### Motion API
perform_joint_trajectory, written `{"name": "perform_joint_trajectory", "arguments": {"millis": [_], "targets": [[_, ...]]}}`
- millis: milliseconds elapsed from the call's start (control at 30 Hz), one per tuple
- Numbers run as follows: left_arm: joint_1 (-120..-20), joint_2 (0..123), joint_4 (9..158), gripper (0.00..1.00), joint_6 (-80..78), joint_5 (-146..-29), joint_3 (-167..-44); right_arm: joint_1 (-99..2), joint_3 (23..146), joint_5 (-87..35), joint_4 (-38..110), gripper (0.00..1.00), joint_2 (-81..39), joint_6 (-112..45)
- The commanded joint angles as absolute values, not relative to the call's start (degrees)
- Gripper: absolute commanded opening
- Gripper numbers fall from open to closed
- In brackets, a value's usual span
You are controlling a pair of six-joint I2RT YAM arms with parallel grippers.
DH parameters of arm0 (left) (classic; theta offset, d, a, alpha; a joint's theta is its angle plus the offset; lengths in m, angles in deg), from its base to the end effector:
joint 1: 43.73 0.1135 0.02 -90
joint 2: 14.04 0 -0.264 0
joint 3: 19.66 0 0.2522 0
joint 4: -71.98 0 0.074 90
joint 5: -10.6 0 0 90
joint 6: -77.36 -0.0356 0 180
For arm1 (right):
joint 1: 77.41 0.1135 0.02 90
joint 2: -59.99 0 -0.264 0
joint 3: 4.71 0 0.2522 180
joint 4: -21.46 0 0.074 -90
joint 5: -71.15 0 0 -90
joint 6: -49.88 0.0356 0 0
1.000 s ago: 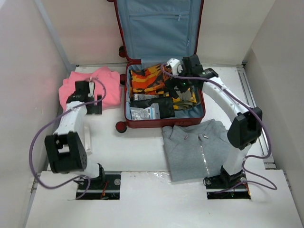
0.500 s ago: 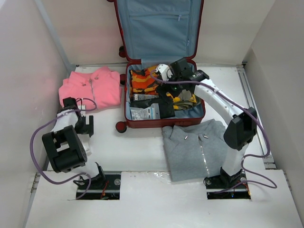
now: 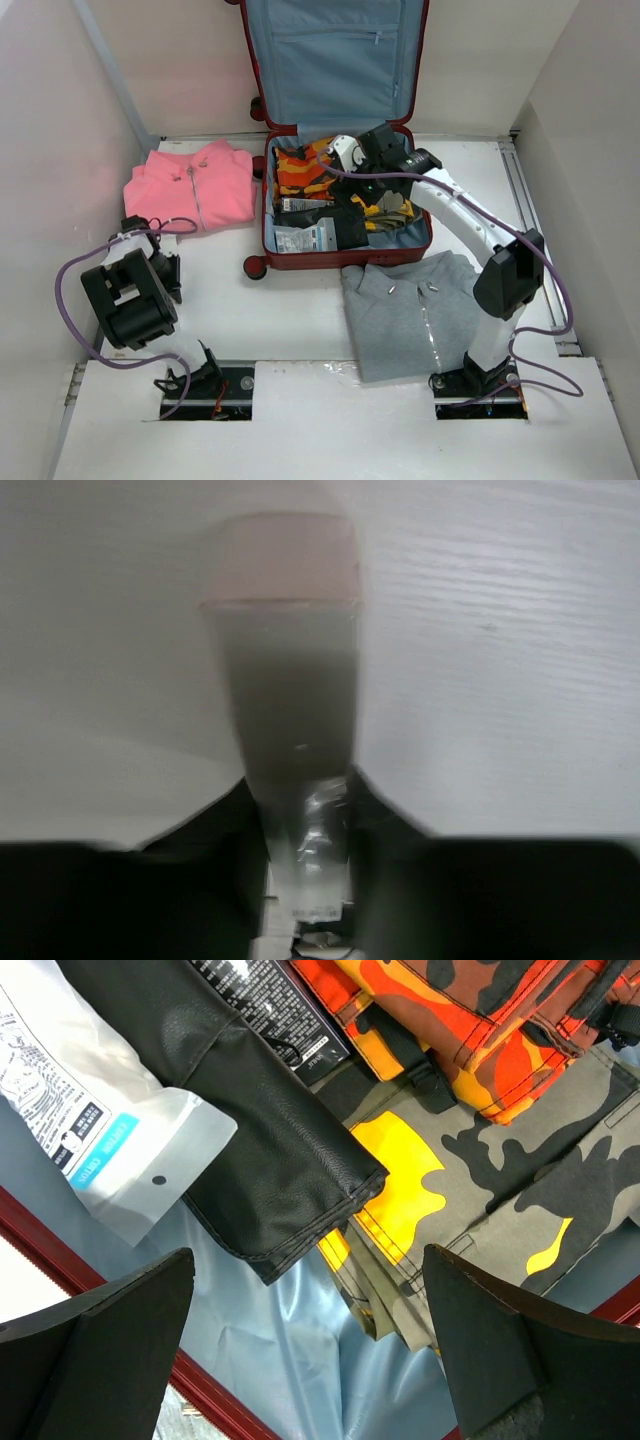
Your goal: Pack the luggage
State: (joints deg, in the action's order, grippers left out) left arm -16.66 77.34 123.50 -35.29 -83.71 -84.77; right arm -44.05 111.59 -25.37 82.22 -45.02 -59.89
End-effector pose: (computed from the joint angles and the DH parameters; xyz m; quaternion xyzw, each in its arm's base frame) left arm 0.2467 0.1231 0.1588 -0.0343 0.9930 0.0108 0.1121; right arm 0.3375 0.2271 0.3347 -0.4365 0.8289 0.0939 0.3371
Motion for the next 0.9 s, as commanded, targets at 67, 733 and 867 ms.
{"name": "perform_joint_trajectory", "arguments": {"millis": [67, 733, 867], "targets": [[-16.7, 79.4, 128.7, 0.0, -36.3, -90.9, -88.1, -44.1, 113.5, -24.6, 81.9, 1.0, -43.5, -60.9], [-64.4, 90.2, 126.6, 0.0, -54.7, -83.7, -140.9, -57.7, 106.2, -29.9, 74.9, 1.0, -39.2, -63.1], [-73.1, 97.1, 119.9, 0.0, -61.1, -78.3, -143.9, -60.9, 102.6, -28.6, 74.9, 1.0, -35.6, -63.1]]}}
